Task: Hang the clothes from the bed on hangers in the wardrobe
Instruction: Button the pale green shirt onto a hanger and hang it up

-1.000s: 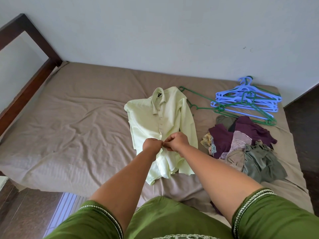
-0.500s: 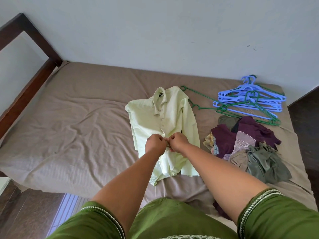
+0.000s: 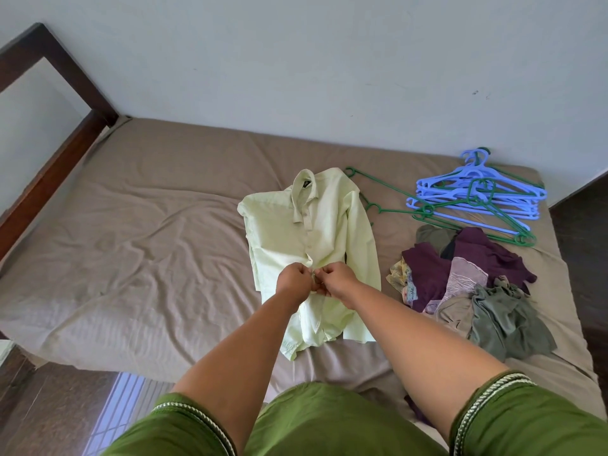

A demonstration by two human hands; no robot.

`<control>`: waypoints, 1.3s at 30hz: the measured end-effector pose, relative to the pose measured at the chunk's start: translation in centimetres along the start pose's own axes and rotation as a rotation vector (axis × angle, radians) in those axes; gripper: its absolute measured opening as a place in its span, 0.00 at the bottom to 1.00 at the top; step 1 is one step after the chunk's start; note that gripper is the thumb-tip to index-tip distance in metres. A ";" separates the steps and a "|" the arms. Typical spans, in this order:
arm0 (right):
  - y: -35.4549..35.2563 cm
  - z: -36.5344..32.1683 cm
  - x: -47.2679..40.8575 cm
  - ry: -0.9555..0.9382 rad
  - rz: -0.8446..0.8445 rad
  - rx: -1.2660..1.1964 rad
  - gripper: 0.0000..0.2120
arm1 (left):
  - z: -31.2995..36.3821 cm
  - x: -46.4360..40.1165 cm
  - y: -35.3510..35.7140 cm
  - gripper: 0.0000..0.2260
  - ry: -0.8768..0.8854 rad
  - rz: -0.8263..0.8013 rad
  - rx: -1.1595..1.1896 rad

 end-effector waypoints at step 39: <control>-9.3 23.1 -3.8 0.381 0.243 0.152 0.10 | -6.3 -4.5 15.4 0.23 -0.090 -0.417 -0.454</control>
Point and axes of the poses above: each hand's wrist, its own x-axis away from the middle knuckle, its own y-axis out of the palm, z = x × y, the point moved 3 cm from there along -x, towards the middle knuckle, and after that the axes turned 15 degrees about -z, right-handed, at the moved point
